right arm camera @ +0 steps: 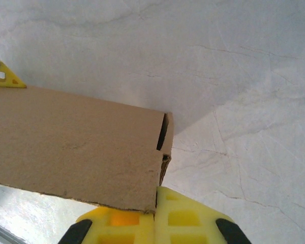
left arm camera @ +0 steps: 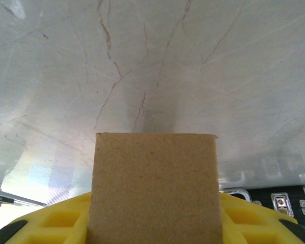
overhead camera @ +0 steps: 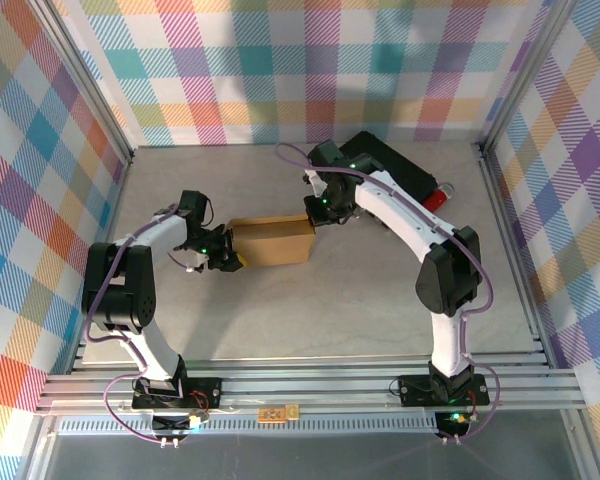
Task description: Fold the paper box
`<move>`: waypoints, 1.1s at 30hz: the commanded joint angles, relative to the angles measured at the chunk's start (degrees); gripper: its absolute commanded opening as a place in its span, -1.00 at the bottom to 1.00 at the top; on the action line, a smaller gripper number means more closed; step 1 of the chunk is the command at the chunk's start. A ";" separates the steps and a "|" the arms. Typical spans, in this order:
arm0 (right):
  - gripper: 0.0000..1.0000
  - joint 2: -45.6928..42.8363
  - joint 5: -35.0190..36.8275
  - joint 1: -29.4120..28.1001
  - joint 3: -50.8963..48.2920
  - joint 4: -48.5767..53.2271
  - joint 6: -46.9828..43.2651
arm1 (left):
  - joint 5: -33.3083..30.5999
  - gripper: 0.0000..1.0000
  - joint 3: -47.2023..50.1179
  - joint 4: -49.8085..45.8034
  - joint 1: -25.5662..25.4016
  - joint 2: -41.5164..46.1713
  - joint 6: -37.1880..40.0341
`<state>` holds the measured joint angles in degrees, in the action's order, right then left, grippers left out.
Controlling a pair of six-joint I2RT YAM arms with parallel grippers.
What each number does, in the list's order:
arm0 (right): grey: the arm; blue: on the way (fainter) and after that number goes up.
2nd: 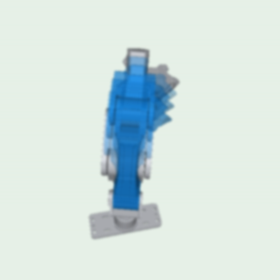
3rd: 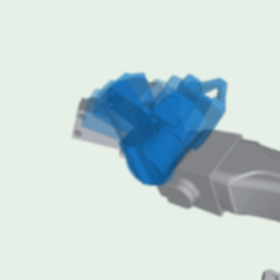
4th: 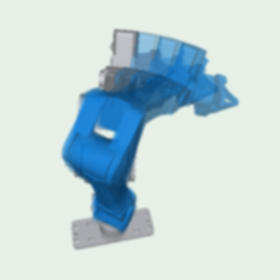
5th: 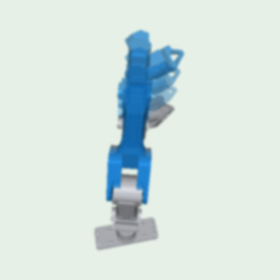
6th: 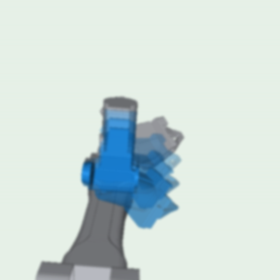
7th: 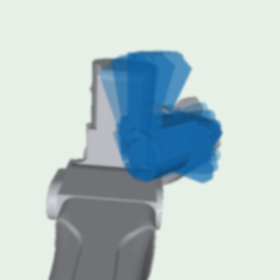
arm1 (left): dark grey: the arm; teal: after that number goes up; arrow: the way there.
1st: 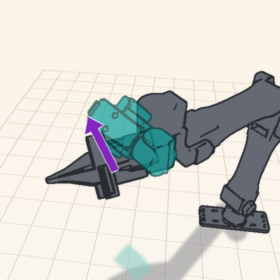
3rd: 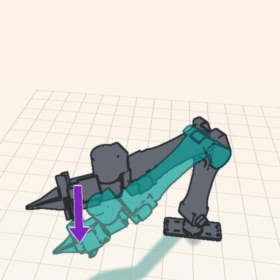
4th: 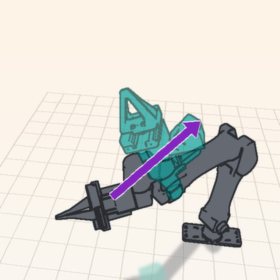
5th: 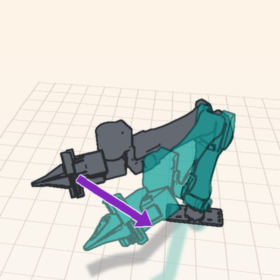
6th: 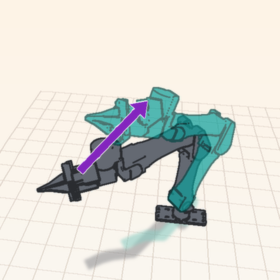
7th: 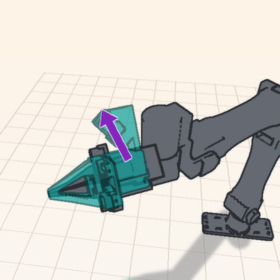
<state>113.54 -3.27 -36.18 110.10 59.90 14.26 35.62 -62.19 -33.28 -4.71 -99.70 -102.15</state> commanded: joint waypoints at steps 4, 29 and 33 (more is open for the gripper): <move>-1.00 1.81 -3.80 -0.29 4.83 2.12 3.67 | -1.78 -1.00 0.01 -1.01 0.41 -1.15 -1.02; -1.00 -1.75 -1.85 -0.62 -8.96 -8.15 4.94 | -0.55 -0.79 0.52 3.22 0.88 -2.69 -0.80; -1.00 -0.69 0.38 -0.91 -8.15 -7.09 4.55 | 0.26 0.02 4.13 12.31 1.35 -0.96 -2.67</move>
<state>111.04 -3.44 -35.81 102.69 50.76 19.25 37.08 -60.71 -28.29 -4.19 -100.88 -103.00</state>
